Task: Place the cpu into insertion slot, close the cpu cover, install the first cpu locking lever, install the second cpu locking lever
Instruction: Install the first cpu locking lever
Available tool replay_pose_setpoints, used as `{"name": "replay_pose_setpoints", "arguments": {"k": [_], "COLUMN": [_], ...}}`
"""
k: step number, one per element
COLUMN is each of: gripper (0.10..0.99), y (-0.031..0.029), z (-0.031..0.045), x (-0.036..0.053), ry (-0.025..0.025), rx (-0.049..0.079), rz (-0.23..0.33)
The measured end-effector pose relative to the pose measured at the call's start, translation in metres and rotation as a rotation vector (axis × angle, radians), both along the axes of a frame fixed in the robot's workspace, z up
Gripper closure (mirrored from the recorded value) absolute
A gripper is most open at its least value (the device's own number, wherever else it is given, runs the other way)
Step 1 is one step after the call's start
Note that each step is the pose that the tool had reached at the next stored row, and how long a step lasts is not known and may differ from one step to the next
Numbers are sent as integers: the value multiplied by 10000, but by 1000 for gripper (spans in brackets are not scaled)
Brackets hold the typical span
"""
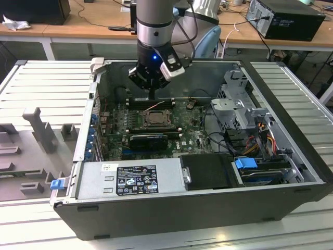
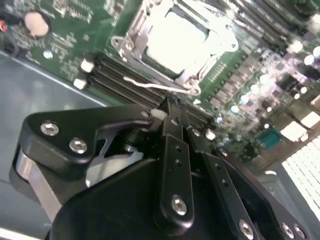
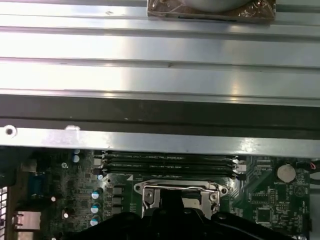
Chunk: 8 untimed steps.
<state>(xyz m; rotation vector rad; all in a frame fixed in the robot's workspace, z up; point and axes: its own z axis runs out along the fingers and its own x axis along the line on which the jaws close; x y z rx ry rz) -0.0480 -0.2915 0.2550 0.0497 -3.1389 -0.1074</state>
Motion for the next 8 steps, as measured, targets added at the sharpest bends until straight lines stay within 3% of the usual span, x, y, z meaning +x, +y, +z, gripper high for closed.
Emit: {"name": "replay_pose_setpoints", "arguments": {"k": [3, 4, 8], "gripper": [980, 980, 980], "y": [1, 1, 1], "z": [-3, -9, -110], "x": [5, 10, 66], "ry": [0, -2, -2], "rx": [475, 573, 578], "rz": [46, 50, 12]}}
